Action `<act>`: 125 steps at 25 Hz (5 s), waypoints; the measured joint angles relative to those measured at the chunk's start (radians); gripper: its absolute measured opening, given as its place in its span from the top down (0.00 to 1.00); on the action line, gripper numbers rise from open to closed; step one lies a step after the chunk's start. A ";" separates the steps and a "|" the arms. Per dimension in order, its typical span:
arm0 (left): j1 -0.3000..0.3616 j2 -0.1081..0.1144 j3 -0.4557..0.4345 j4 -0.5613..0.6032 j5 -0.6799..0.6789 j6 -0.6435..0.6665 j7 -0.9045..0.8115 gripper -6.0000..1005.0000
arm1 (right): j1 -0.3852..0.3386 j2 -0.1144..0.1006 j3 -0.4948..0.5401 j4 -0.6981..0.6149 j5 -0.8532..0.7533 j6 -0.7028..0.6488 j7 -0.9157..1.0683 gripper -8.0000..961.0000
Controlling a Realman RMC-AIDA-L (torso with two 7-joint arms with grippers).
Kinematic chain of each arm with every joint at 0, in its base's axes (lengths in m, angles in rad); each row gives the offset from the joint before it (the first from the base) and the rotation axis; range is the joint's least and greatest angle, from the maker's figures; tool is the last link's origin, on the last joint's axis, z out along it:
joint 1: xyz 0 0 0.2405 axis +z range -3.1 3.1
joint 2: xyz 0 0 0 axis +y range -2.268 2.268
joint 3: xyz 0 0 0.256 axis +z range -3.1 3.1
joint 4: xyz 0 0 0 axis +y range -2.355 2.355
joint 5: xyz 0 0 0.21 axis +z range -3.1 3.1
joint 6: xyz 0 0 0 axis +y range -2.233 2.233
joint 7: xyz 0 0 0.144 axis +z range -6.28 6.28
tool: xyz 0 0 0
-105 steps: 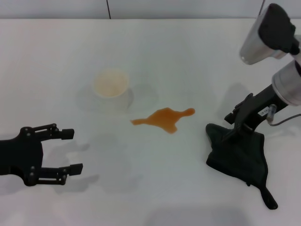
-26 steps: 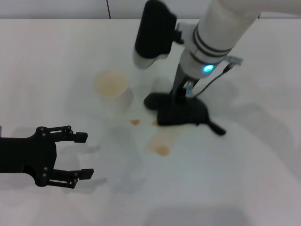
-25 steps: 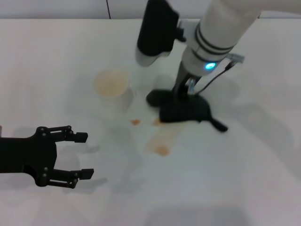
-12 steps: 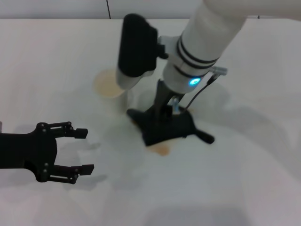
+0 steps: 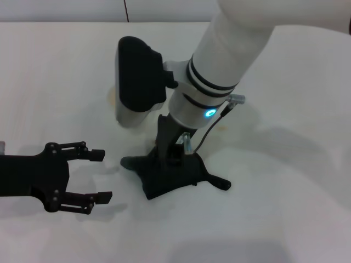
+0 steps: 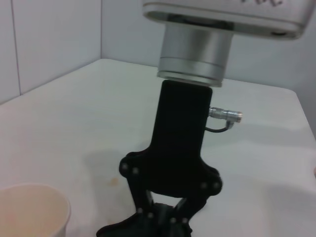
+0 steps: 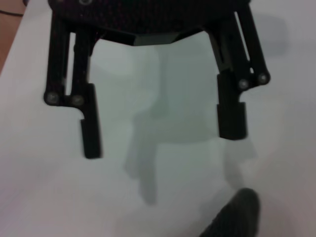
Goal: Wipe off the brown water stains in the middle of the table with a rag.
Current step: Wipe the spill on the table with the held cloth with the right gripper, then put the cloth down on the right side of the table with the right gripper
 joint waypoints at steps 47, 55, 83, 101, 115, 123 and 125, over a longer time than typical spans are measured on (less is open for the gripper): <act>-0.005 -0.017 -0.002 -0.005 -0.017 -0.015 -0.007 0.13 | -0.116 -0.001 0.204 0.048 -0.418 0.043 0.022 0.93; -0.002 -0.019 -0.002 -0.003 -0.027 -0.013 -0.007 0.13 | -0.112 0.000 0.093 -0.007 -0.280 0.036 0.022 0.93; -0.024 -0.031 -0.002 -0.004 -0.029 -0.021 -0.008 0.13 | -0.044 0.000 0.075 0.164 -0.286 0.215 0.073 0.93; -0.032 -0.029 -0.024 -0.004 -0.029 -0.037 0.004 0.13 | -0.177 -0.001 0.051 -0.111 -0.241 0.015 0.061 0.93; -0.026 -0.018 -0.026 -0.009 -0.039 -0.041 0.027 0.13 | -0.491 -0.015 0.499 -0.203 -0.301 -0.193 -0.261 0.93; -0.034 -0.019 -0.026 -0.016 -0.040 -0.044 0.028 0.13 | -0.600 -0.016 0.711 -0.266 -0.277 -0.329 -0.404 0.93; -0.035 -0.020 -0.026 -0.017 -0.040 -0.044 0.028 0.13 | -0.608 -0.017 0.715 -0.266 -0.262 -0.331 -0.414 0.92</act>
